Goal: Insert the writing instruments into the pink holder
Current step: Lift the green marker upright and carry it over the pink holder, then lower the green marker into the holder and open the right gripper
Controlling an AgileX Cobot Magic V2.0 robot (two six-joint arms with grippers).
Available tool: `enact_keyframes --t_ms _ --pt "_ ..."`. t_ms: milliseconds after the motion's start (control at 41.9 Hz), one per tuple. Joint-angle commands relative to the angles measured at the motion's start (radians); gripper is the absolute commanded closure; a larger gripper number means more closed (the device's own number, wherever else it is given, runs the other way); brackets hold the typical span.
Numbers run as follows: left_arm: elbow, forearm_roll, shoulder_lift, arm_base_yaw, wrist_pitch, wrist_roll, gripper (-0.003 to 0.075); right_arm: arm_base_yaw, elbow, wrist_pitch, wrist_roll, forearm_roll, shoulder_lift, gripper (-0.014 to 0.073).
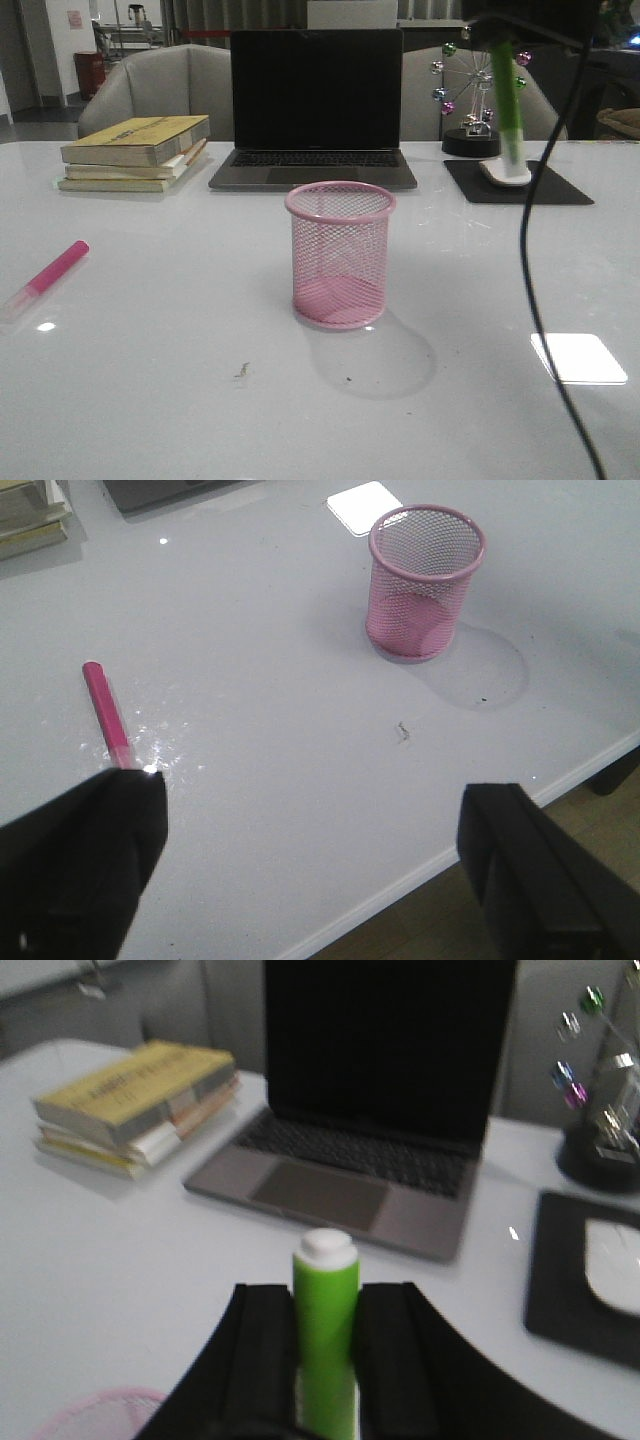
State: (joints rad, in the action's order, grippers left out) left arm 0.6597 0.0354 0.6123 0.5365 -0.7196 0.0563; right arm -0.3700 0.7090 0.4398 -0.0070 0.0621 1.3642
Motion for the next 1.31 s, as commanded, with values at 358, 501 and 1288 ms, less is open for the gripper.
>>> enact_keyframes --t_ms 358,501,1288 --pt "0.026 0.007 0.005 0.007 0.072 -0.004 0.0085 -0.151 -0.006 0.697 -0.011 -0.165 0.260 0.0452" --pt "0.026 0.007 0.005 0.007 0.070 -0.004 0.0085 -0.151 0.007 0.701 -0.011 -0.165 0.348 0.0451" --pt "0.026 0.007 0.007 0.007 0.068 -0.008 0.0085 -0.150 0.007 -0.193 0.050 -0.134 -0.092 0.0190"
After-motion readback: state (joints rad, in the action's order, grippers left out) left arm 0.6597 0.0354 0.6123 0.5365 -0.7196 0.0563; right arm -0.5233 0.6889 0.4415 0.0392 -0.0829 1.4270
